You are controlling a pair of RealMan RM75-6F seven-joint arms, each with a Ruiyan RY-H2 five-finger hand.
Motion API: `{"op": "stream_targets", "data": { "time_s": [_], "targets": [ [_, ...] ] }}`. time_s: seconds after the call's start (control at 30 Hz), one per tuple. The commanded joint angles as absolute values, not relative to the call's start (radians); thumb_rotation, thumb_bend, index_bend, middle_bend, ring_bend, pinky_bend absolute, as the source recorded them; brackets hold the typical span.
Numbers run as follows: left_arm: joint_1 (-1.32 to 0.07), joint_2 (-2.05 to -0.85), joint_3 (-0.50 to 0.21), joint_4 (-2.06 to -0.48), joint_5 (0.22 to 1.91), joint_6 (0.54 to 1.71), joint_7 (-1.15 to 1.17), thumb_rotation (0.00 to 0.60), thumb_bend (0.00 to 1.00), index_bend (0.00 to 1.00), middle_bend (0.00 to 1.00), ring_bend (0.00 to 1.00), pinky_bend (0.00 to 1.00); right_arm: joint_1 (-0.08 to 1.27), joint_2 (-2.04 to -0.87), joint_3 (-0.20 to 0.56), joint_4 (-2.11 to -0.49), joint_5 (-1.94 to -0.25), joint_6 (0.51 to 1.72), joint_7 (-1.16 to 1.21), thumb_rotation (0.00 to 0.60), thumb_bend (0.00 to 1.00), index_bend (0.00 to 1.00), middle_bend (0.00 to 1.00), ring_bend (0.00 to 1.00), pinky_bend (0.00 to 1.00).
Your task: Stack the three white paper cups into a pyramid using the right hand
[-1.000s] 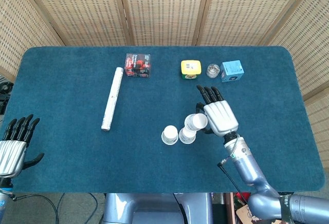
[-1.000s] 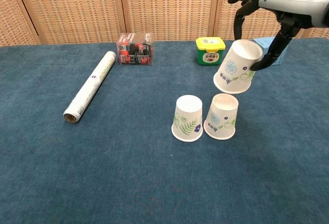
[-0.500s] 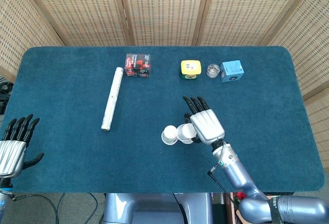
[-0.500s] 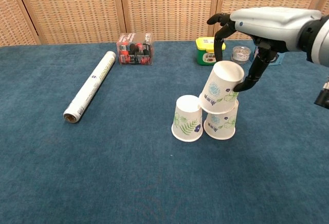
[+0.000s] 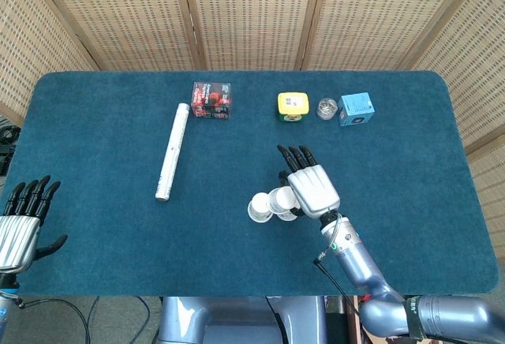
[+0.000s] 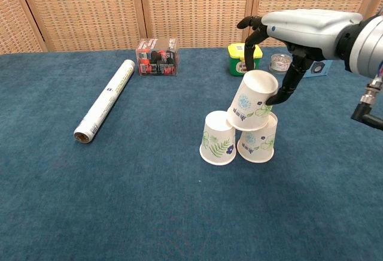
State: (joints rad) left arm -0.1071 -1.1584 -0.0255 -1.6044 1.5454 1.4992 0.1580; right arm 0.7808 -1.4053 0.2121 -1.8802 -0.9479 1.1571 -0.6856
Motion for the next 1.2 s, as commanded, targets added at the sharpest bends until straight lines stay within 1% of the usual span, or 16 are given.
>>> {"op": "stream_targets", "data": {
  "time_s": [0.03, 0.1, 0.13, 0.2, 0.3, 0.47, 0.77, 1.0, 1.1, 1.2],
  "targets": [
    [-0.107, -1.158, -0.025, -1.605, 1.546, 1.500, 0.158, 0.600, 0.21, 0.00, 0.00, 0.00, 0.00, 0.782, -1.401, 0.211, -1.884, -0.938, 1.156, -0.685, 0.600, 0.08, 0.53, 0.00, 0.00, 0.00],
    [-0.107, -1.158, -0.025, -1.605, 1.545, 1.500, 0.159, 0.600, 0.21, 0.00, 0.00, 0.00, 0.00, 0.782, -1.396, 0.207, -1.889, -0.933, 1.155, -0.689, 0.600, 0.08, 0.53, 0.00, 0.00, 0.00],
    [-0.107, -1.159, -0.025, -1.606, 1.546, 1.499, 0.160, 0.600, 0.21, 0.00, 0.00, 0.00, 0.00, 0.782, -1.394, 0.204, -1.893, -0.929, 1.154, -0.692, 0.600, 0.08, 0.51, 0.00, 0.00, 0.00],
    [-0.107, -1.159, -0.025, -1.606, 1.546, 1.498, 0.161, 0.600, 0.21, 0.00, 0.00, 0.00, 0.00, 0.782, -1.391, 0.202, -1.898, -0.923, 1.153, -0.692, 0.600, 0.08, 0.44, 0.00, 0.00, 0.00],
    [-0.107, -1.159, -0.024, -1.606, 1.546, 1.498, 0.162, 0.600, 0.21, 0.00, 0.00, 0.00, 0.00, 0.782, -1.387, 0.201, -1.906, -0.918, 1.154, -0.691, 0.600, 0.08, 0.38, 0.00, 0.00, 0.00],
    [-0.106, -1.159, -0.025, -1.606, 1.547, 1.500, 0.161, 0.600, 0.21, 0.00, 0.00, 0.00, 0.00, 0.786, -1.381, 0.202, -1.923, -0.918, 1.164, -0.694, 0.600, 0.08, 0.35, 0.00, 0.00, 0.00],
    [-0.104, -1.157, -0.026, -1.604, 1.546, 1.504, 0.152, 0.600, 0.21, 0.00, 0.00, 0.00, 0.00, 0.785, -1.358, 0.201, -1.938, -0.922, 1.201, -0.721, 0.600, 0.08, 0.34, 0.00, 0.00, 0.00],
    [-0.103, -1.154, -0.027, -1.603, 1.544, 1.507, 0.144, 0.600, 0.21, 0.00, 0.00, 0.00, 0.00, 0.723, -1.237, 0.208, -1.976, -0.929, 1.261, -0.674, 0.600, 0.08, 0.34, 0.00, 0.00, 0.00],
    [-0.102, -1.154, -0.026, -1.605, 1.548, 1.509, 0.147, 0.600, 0.21, 0.00, 0.00, 0.00, 0.00, 0.679, -1.172, 0.199, -1.985, -0.931, 1.273, -0.624, 0.600, 0.08, 0.32, 0.00, 0.00, 0.00],
    [-0.101, -1.156, -0.024, -1.608, 1.555, 1.513, 0.154, 0.600, 0.21, 0.00, 0.00, 0.00, 0.00, 0.617, -1.114, 0.170, -1.971, -0.977, 1.291, -0.545, 0.600, 0.08, 0.31, 0.00, 0.00, 0.00]
  ]
}}
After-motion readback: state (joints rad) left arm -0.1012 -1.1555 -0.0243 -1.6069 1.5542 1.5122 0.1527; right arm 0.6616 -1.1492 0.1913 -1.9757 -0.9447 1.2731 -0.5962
